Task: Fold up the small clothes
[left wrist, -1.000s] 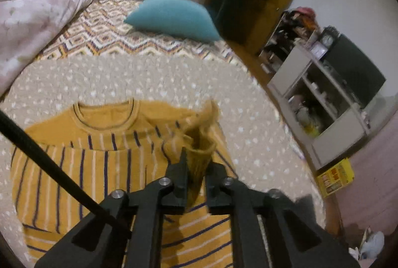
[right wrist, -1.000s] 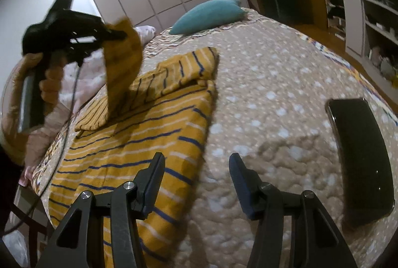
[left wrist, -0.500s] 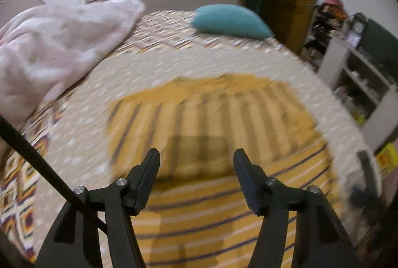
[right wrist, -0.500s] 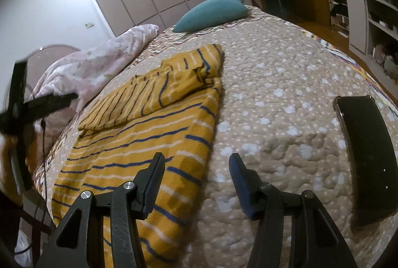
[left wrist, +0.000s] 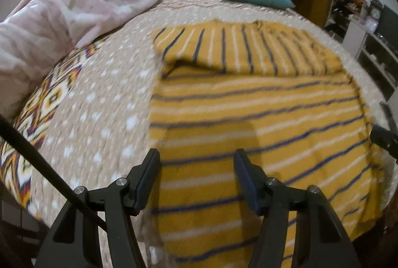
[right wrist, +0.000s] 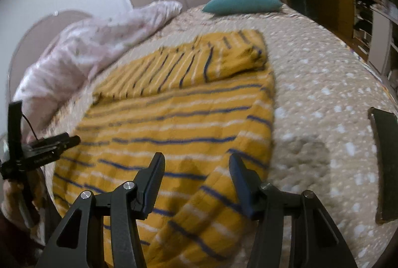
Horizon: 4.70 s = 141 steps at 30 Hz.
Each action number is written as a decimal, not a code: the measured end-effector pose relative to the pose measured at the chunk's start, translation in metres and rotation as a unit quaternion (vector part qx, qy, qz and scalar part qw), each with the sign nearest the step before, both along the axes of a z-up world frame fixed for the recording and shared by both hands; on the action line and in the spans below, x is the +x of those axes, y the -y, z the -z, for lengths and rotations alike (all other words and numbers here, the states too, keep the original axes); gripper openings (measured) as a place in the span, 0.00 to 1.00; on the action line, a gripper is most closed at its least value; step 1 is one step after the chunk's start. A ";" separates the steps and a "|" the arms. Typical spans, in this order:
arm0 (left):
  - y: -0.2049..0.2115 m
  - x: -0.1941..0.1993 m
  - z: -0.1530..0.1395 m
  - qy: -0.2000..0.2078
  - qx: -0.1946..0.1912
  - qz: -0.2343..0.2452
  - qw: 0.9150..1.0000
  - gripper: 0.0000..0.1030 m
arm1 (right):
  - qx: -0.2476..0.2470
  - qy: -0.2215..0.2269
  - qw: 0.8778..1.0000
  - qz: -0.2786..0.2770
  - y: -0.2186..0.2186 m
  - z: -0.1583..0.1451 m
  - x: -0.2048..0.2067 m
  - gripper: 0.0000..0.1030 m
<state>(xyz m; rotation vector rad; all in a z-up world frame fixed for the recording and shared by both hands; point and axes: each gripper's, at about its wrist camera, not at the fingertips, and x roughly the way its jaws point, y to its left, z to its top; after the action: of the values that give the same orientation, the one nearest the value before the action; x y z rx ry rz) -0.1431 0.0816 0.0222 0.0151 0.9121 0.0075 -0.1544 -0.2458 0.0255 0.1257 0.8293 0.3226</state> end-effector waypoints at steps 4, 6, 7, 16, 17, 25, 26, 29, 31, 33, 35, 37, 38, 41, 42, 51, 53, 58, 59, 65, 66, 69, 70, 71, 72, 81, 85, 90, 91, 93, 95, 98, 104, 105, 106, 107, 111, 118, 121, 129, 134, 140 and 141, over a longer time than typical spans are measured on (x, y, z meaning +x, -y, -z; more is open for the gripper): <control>-0.009 -0.017 0.004 0.002 0.000 -0.012 1.000 0.59 | -0.077 0.011 0.997 0.005 -0.010 0.010 -0.011 0.56; -0.015 -0.025 0.002 0.003 -0.012 -0.017 1.000 0.59 | -0.114 0.018 0.993 0.011 -0.011 0.012 -0.018 0.56; -0.017 -0.027 0.001 0.003 -0.014 -0.020 1.000 0.59 | -0.132 0.020 0.991 0.018 -0.009 0.013 -0.021 0.57; -0.043 -0.049 -0.009 -0.003 -0.065 -0.061 0.996 0.59 | -0.140 -0.010 0.986 0.087 0.043 0.012 -0.037 0.66; -0.046 -0.052 -0.008 -0.008 -0.082 -0.063 0.995 0.59 | -0.137 -0.013 0.986 0.090 0.046 0.012 -0.039 0.66; -0.038 -0.067 -0.001 -0.026 -0.172 -0.045 0.984 0.67 | -0.132 -0.021 0.987 0.087 0.040 0.009 -0.047 0.67; -0.036 -0.068 0.000 -0.026 -0.170 -0.045 0.984 0.67 | -0.130 -0.023 0.987 0.088 0.041 0.009 -0.048 0.67; -0.033 -0.069 0.001 -0.025 -0.167 -0.046 0.984 0.68 | -0.114 -0.032 0.989 0.091 0.048 0.010 -0.049 0.67; -0.033 -0.070 0.002 -0.026 -0.173 -0.046 0.984 0.68 | -0.103 -0.038 0.989 0.098 0.053 0.011 -0.051 0.69; -0.031 -0.072 0.001 -0.026 -0.170 -0.046 0.984 0.68 | -0.095 -0.042 0.989 0.104 0.059 0.011 -0.052 0.71; -0.030 -0.072 0.002 -0.026 -0.165 -0.046 0.985 0.68 | -0.094 -0.044 0.989 0.108 0.062 0.012 -0.052 0.73; -0.028 -0.072 0.002 -0.026 -0.157 -0.046 0.986 0.68 | -0.092 -0.045 0.989 0.109 0.064 0.013 -0.053 0.74; -0.027 -0.072 0.003 -0.026 -0.152 -0.046 0.987 0.68 | -0.092 -0.045 0.989 0.109 0.064 0.013 -0.053 0.74; -0.024 -0.073 0.001 -0.026 -0.150 -0.045 0.987 0.68 | -0.092 -0.045 0.989 0.110 0.066 0.014 -0.054 0.76; -0.025 -0.073 0.000 -0.025 -0.156 -0.045 0.986 0.68 | -0.092 -0.045 0.989 0.110 0.067 0.015 -0.054 0.77; -0.048 -0.085 -0.007 -0.014 -0.242 -0.070 0.968 0.68 | -0.069 -0.044 0.989 0.125 0.083 0.012 -0.063 0.78; -0.049 -0.088 -0.003 -0.019 -0.243 -0.070 0.967 0.68 | -0.034 -0.041 0.991 0.120 0.088 0.008 -0.067 0.78; -0.035 -0.090 0.013 -0.042 -0.246 -0.048 0.967 0.68 | 0.060 -0.061 0.991 0.100 0.096 0.010 -0.062 0.78; -0.029 -0.089 0.015 -0.047 -0.239 -0.041 0.969 0.68 | 0.070 -0.067 0.990 0.099 0.096 0.013 -0.060 0.78; -0.012 -0.088 0.016 -0.048 -0.221 -0.018 0.974 0.73 | 0.115 -0.073 0.986 0.093 0.094 0.015 -0.057 0.80; -0.012 -0.088 0.016 -0.047 -0.220 -0.018 0.974 0.73 | 0.126 -0.073 0.985 0.090 0.093 0.015 -0.057 0.80; -0.011 -0.088 0.017 -0.048 -0.222 -0.017 0.974 0.73 | 0.140 -0.078 0.984 0.082 0.090 0.015 -0.055 0.80; -0.010 -0.088 0.017 -0.048 -0.222 -0.017 0.974 0.73 | 0.137 -0.080 0.984 0.079 0.087 0.016 -0.055 0.80; -0.010 -0.088 0.016 -0.049 -0.223 -0.014 0.973 0.73 | 0.133 -0.081 0.985 0.076 0.084 0.017 -0.054 0.80; -0.007 -0.088 0.017 -0.050 -0.222 -0.011 0.974 0.73 | 0.129 -0.082 0.985 0.075 0.082 0.018 -0.054 0.80; 0.002 -0.089 0.019 -0.059 -0.192 -0.005 0.980 0.62 | 0.109 -0.092 0.989 0.041 0.052 0.024 -0.059 0.80; 0.006 -0.088 0.024 -0.071 -0.190 0.003 0.979 0.65 | 0.075 -0.099 0.992 0.039 0.033 0.033 -0.062 0.74; 0.006 -0.091 0.021 -0.078 -0.159 0.002 0.984 0.13 | 0.056 -0.093 0.994 0.035 0.034 0.029 -0.065 0.15; 0.000 -0.093 0.016 -0.076 -0.176 0.001 0.982 0.11 | 0.066 -0.090 0.993 0.027 0.036 0.026 -0.066 0.14; -0.007 -0.097 0.004 -0.064 -0.198 0.002 0.978 0.10 | 0.071 -0.075 0.995 0.010 0.036 0.015 -0.068 0.12; -0.008 -0.097 -0.011 -0.048 -0.204 0.008 0.978 0.10 | 0.077 -0.062 0.995 -0.003 0.033 0.004 -0.065 0.11; -0.006 -0.084 -0.039 -0.019 -0.212 0.027 0.977 0.10 | 0.099 -0.035 0.994 -0.026 0.027 -0.021 -0.050 0.11; -0.011 -0.009 -0.080 0.033 -0.217 0.021 0.975 0.09 | 0.116 0.038 0.992 -0.041 0.015 -0.076 0.018 0.10; -0.011 0.004 -0.083 0.038 -0.213 0.017 0.976 0.09 | 0.118 0.045 0.991 -0.041 0.012 -0.083 0.033 0.10; -0.013 0.027 -0.086 0.041 -0.210 0.009 0.977 0.09 | 0.129 0.047 0.990 -0.038 0.010 -0.089 0.056 0.11; -0.013 0.048 -0.087 0.040 -0.212 0.003 0.976 0.09 | 0.142 0.044 0.988 -0.033 0.008 -0.093 0.081 0.11; -0.022 0.130 -0.074 0.017 -0.205 -0.042 0.978 0.09 | 0.138 0.021 0.990 -0.004 -0.005 -0.085 0.173 0.11; -0.054 0.214 -0.035 -0.055 -0.302 -0.087 0.948 0.10 | 0.142 -0.091 0.984 0.053 -0.004 -0.012 0.297 0.19; -0.068 0.220 -0.045 -0.034 -0.342 -0.081 0.936 0.24 | 0.173 -0.115 0.976 0.069 0.007 0.012 0.325 0.27; -0.079 0.208 -0.069 0.011 -0.303 -0.089 0.949 0.61 | 0.246 -0.126 0.956 0.096 0.020 0.016 0.360 0.55; -0.025 0.214 -0.065 -0.007 -0.170 0.003 0.985 0.67 | 0.216 -0.084 0.968 0.092 0.027 -0.014 0.347 0.69; 0.017 0.251 -0.037 -0.020 0.053 0.025 0.998 0.04 | 0.121 -0.058 0.988 0.078 0.039 -0.025 0.316 0.71; 0.012 0.258 -0.034 -0.035 0.057 0.010 0.998 0.05 | 0.110 -0.057 0.990 0.073 0.039 -0.025 0.314 0.71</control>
<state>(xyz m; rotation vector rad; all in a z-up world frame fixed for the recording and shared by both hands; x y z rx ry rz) 0.1152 0.0697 0.0563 0.1307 0.9808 0.0405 0.1597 -0.2852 0.0501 0.4123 0.8907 0.2693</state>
